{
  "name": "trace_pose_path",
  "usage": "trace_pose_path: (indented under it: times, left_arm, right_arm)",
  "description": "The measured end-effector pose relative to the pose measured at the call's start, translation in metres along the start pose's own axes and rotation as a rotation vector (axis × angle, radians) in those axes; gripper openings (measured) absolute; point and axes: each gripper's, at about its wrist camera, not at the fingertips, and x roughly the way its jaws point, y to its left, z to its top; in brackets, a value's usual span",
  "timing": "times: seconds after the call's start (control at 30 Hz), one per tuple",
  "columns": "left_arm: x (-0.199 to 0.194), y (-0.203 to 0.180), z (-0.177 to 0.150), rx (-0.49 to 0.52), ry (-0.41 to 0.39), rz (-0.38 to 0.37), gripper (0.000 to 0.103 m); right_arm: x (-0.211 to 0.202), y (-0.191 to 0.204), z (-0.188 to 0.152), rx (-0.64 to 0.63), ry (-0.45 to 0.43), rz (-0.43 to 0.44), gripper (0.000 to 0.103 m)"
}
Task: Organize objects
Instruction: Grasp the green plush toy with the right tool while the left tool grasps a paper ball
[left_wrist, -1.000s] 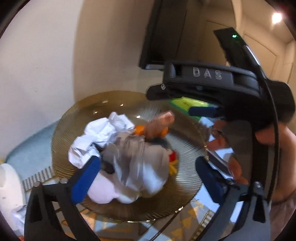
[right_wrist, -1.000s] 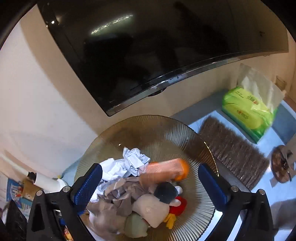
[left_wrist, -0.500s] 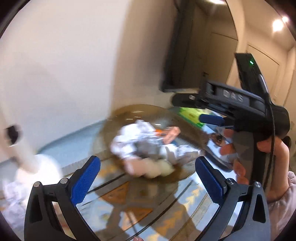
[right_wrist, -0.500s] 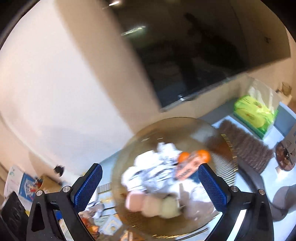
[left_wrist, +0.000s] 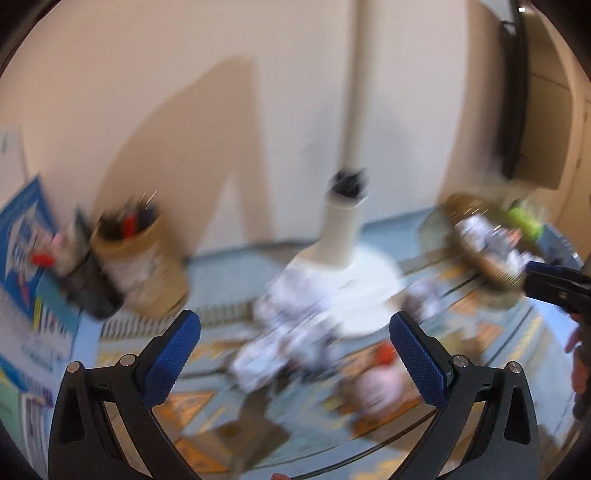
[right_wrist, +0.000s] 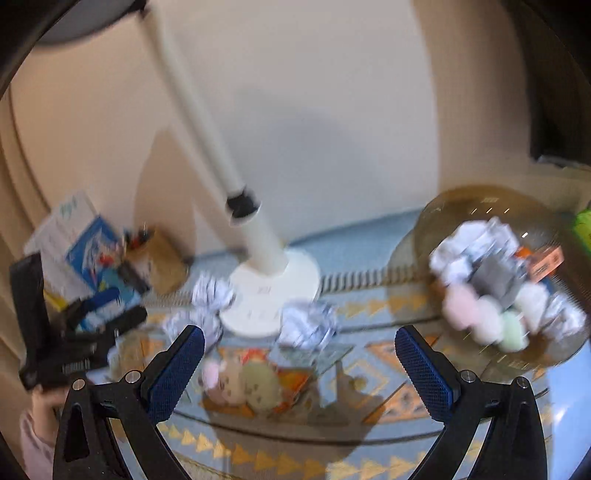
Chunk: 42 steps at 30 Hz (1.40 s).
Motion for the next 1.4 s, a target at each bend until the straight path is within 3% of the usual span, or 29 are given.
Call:
trace_pose_path:
  times: [0.3,0.47,0.67,0.9,1.0,1.07,1.13,1.17,1.2,1.4]
  left_arm:
    - [0.057,0.05,-0.054,-0.102,0.145,-0.008,0.102]
    - [0.075,0.054,-0.05,-0.14,0.14,-0.054,0.102]
    - [0.093,0.046,-0.042,-0.112,0.169,-0.053,0.102]
    - [0.103,0.034,-0.042,-0.059,0.202,0.009,0.102]
    - [0.103,0.033,-0.042,-0.057,0.203,0.011,0.102]
    - [0.1,0.037,-0.042,-0.084,0.189,-0.014,0.101]
    - [0.094,0.045,-0.041,-0.133,0.151,-0.036,0.071]
    - [0.091,0.049,-0.042,-0.159,0.134,-0.035,0.047]
    - [0.09,0.053,-0.042,-0.178,0.13,-0.037,0.043]
    - [0.087,0.061,-0.043,-0.217,0.108,-0.026,0.041]
  right_arm:
    - [0.065,0.042,-0.064,-0.25,0.079,-0.103,0.103]
    - [0.081,0.029,-0.065,-0.077,0.044,0.002,0.103]
    - [0.092,0.026,-0.063,-0.035,0.018,-0.001,0.103]
    - [0.085,0.023,-0.066,-0.009,-0.003,0.049,0.08]
    - [0.085,0.022,-0.069,0.007,-0.001,0.096,0.065]
    - [0.079,0.021,-0.069,0.009,-0.03,0.113,0.046]
    - [0.072,0.019,-0.07,0.017,-0.066,0.152,0.029]
    - [0.069,0.017,-0.071,0.024,-0.077,0.176,0.029]
    - [0.068,0.015,-0.071,0.032,-0.084,0.197,0.029]
    - [0.065,0.008,-0.072,0.069,-0.106,0.229,0.029]
